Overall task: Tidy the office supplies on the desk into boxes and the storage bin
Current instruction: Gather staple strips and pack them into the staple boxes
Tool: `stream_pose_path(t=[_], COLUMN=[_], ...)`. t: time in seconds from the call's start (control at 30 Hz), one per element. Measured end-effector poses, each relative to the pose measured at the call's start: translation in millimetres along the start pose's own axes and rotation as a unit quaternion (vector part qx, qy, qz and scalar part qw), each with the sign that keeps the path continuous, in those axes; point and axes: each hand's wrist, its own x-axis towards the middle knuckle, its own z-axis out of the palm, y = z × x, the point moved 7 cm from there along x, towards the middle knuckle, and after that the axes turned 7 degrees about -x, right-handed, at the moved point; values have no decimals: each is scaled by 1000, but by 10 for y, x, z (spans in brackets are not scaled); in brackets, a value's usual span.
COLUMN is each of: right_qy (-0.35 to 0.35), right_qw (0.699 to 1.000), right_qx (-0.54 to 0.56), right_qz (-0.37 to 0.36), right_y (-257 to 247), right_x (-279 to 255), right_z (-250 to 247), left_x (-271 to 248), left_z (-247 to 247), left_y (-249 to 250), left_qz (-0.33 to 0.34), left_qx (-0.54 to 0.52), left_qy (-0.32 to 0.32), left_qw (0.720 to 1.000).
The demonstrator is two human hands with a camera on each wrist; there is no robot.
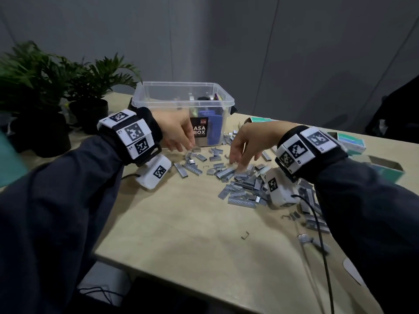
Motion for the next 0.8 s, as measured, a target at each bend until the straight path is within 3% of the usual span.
stream_pose_path(t=[0.2,0.37,0.53,0.7,0.8], right_qy=[3,29,44,86,138], right_qw=[998,998,999,991,972], right_qx=[-60,-56,14,100,191], right_qz=[-12,-9,-1,-16,-25], right_y=[-134,-92,51,167,245], right_x=[127,92,-23,-231,-415], right_z=[121,103,44,-86,-152], left_x=[-46,35,66,39,14], left_z=[331,437,502,451,318], left_y=[92,182,206,293,364], left_qz=[8,25,84,149,167], left_qx=[126,232,267,264,155], left_qy=[-113,-85,-106,-76,-67], left_qw=[986,969,954,950,971])
